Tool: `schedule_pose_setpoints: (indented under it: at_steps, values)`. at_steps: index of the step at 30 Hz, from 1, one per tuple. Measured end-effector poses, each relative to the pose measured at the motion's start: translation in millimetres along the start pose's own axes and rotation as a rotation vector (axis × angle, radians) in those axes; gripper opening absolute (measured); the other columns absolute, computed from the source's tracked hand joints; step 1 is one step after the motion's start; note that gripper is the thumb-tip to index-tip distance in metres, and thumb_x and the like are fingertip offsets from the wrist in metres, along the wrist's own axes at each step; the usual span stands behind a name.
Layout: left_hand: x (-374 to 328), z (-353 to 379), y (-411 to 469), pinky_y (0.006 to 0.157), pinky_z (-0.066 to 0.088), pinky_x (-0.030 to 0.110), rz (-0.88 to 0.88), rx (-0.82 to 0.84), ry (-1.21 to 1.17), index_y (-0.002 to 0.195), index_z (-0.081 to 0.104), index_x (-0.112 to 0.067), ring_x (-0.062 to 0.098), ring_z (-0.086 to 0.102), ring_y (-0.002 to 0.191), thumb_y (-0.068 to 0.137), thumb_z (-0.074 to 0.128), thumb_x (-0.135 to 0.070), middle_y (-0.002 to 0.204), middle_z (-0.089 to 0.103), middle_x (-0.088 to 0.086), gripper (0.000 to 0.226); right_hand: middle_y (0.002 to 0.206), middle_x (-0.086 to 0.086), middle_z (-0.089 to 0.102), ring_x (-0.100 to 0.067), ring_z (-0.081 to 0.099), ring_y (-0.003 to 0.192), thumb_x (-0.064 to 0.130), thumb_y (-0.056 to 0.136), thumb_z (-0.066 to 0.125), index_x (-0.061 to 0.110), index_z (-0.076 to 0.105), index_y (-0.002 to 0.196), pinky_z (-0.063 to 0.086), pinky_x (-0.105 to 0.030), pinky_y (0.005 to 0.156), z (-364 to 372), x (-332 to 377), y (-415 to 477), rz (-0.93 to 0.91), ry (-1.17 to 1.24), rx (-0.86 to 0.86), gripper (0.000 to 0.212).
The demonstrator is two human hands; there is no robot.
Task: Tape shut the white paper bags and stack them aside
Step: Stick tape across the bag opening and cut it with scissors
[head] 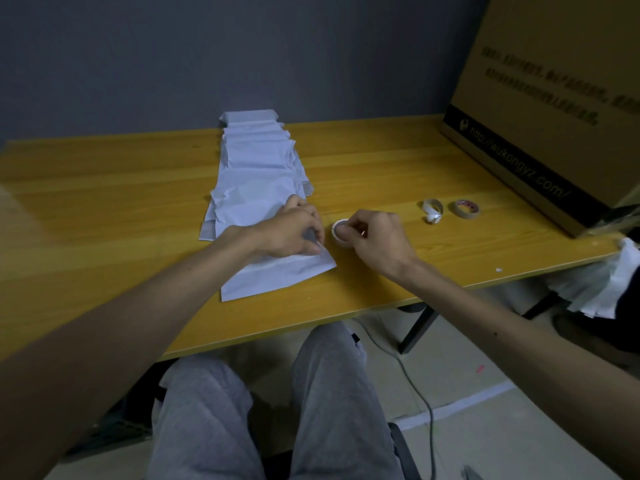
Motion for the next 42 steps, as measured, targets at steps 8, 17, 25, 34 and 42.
schedule_pose_setpoints:
  at_steps: [8, 17, 25, 34, 42]
  values:
    - [4, 2, 2, 0.095, 0.03, 0.025, -0.024, 0.014, -0.001, 0.09, 0.061, -0.026, 0.016, 0.032, 0.108, 0.086, 0.069, -0.024, 0.105, 0.054, 0.004, 0.009, 0.076, 0.005, 0.067, -0.006, 0.061, 0.07, 0.019, 0.08, 0.072, 0.013, 0.07, 0.083, 0.044, -0.014, 0.061, 21, 8, -14, 0.023, 0.13, 0.053, 0.007]
    - [2, 3, 2, 0.095, 0.03, 0.027, -0.023, -0.02, -0.032, 0.105, 0.067, -0.013, 0.013, 0.028, 0.101, 0.092, 0.063, -0.025, 0.085, 0.045, -0.007, 0.018, 0.09, -0.006, 0.073, -0.01, 0.061, 0.076, 0.009, 0.083, 0.067, 0.008, 0.074, 0.095, 0.043, -0.011, 0.067, 27, 0, -17, 0.078, 0.145, 0.052, 0.013]
    - [2, 7, 9, 0.082, 0.024, 0.018, 0.0, -0.06, -0.007, 0.089, 0.06, -0.021, 0.012, 0.03, 0.098, 0.092, 0.063, -0.024, 0.09, 0.047, -0.004, 0.004, 0.092, -0.005, 0.069, -0.013, 0.06, 0.082, 0.015, 0.087, 0.065, 0.009, 0.071, 0.1, 0.04, -0.015, 0.064, 28, -3, -16, 0.152, 0.161, 0.099, 0.016]
    - [5, 6, 5, 0.096, 0.031, 0.024, -0.055, -0.046, -0.005, 0.096, 0.062, -0.014, 0.013, 0.031, 0.105, 0.094, 0.059, -0.024, 0.097, 0.04, 0.001, 0.01, 0.073, 0.003, 0.065, 0.001, 0.057, 0.065, 0.005, 0.08, 0.07, 0.014, 0.06, 0.084, 0.041, -0.005, 0.056, 23, 3, -19, 0.097, 0.204, -0.036, 0.014]
    - [-3, 5, 4, 0.091, 0.026, 0.018, -0.037, -0.028, -0.002, 0.101, 0.063, -0.005, 0.012, 0.028, 0.104, 0.097, 0.054, -0.02, 0.089, 0.046, -0.004, 0.018, 0.082, -0.008, 0.074, -0.018, 0.067, 0.076, 0.007, 0.082, 0.07, 0.006, 0.075, 0.091, 0.051, -0.027, 0.076, 21, 7, -22, 0.026, 0.128, -0.118, 0.011]
Point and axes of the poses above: each hand's wrist, its own y-axis towards the middle knuckle, its own z-axis out of the palm, x = y × z, the point moved 8 cm from there along y, towards the middle knuckle
